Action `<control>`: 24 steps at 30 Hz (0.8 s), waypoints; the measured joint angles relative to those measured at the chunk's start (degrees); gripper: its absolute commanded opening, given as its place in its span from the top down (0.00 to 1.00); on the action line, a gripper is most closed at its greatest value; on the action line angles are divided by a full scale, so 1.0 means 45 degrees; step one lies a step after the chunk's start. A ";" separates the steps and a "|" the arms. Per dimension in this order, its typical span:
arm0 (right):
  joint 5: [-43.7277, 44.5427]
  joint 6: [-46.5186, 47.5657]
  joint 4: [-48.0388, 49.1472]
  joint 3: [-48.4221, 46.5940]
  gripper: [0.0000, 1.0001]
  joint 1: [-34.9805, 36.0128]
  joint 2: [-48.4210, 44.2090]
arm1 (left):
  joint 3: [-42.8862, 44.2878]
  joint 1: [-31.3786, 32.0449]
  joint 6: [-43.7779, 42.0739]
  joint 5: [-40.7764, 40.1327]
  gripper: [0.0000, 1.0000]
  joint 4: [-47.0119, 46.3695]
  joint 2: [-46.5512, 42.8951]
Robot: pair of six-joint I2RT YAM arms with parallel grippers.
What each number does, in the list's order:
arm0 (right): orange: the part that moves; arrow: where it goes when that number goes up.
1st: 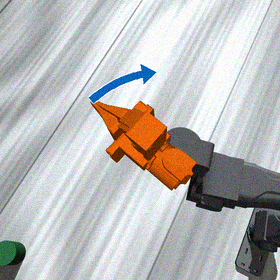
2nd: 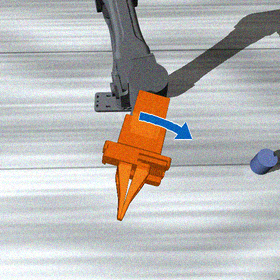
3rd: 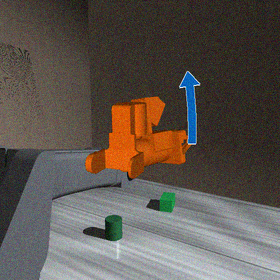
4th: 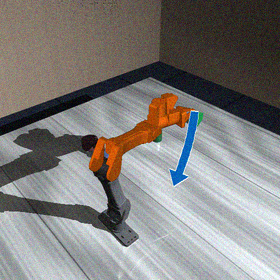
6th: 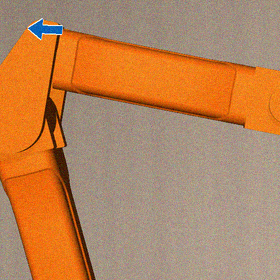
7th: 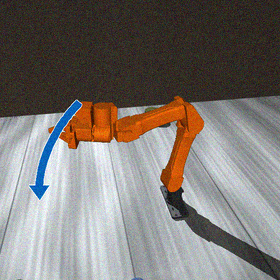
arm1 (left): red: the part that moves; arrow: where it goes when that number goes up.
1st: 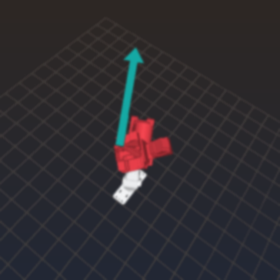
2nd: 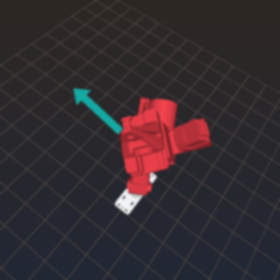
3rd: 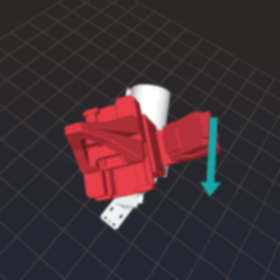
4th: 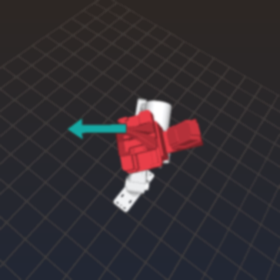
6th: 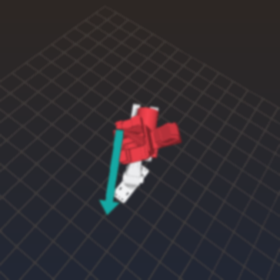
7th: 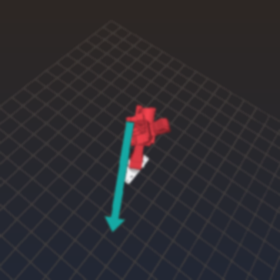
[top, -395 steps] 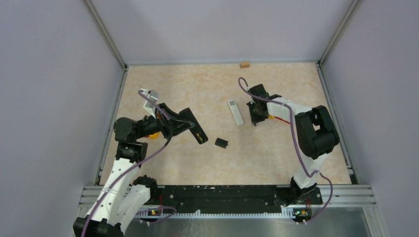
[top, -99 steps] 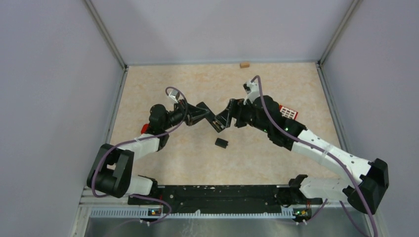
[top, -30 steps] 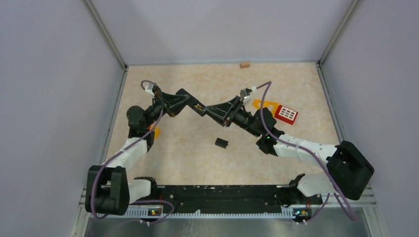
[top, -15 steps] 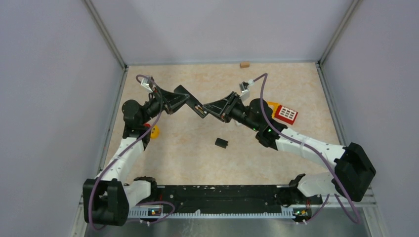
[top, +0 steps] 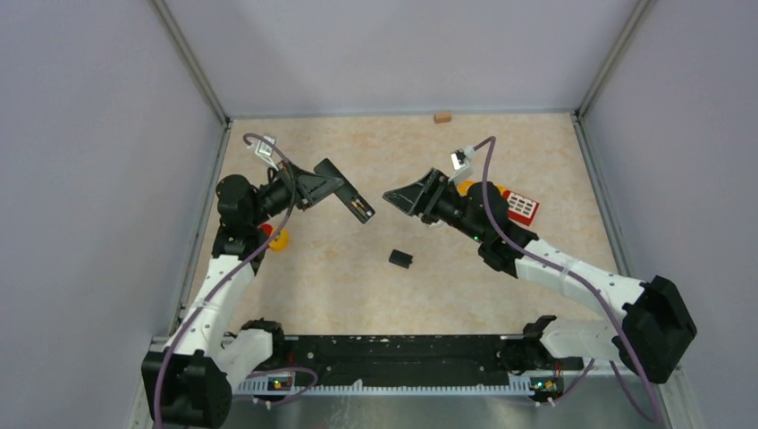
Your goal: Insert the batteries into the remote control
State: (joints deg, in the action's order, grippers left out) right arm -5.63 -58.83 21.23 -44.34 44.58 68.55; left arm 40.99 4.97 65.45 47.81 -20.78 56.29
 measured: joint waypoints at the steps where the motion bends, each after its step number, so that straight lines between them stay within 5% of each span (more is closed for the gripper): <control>1: 0.0044 0.0461 -0.0325 0.0000 0.27 -0.0146 -0.0257 | 0.0029 0.0000 -0.0622 -0.0189 1.00 0.0495 -0.0175; 5: 0.0340 0.2569 -0.1928 -0.0296 0.10 -0.0282 -0.0971 | 0.0034 0.0000 -0.2297 -0.0957 1.00 0.2035 -0.0491; 13: 0.0291 0.7601 -0.5673 -0.1574 0.20 -0.0277 -0.0044 | 0.0044 -0.0010 -0.3886 -0.3589 1.00 0.4639 -0.0894; 18: 0.0345 1.0020 -0.7082 -0.1574 0.17 0.0253 0.1666 | 0.0092 -0.0223 -0.4124 -0.6319 1.00 0.6679 -0.1059; 24: 0.0350 1.2429 -0.8325 -0.2001 0.16 0.1481 0.4459 | 0.0092 -0.0457 -0.4153 -0.7431 1.00 0.7597 -0.1059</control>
State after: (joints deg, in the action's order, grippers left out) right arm -4.05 -2.90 -16.23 -53.34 51.24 88.62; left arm 41.41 2.92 46.76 14.37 13.41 51.53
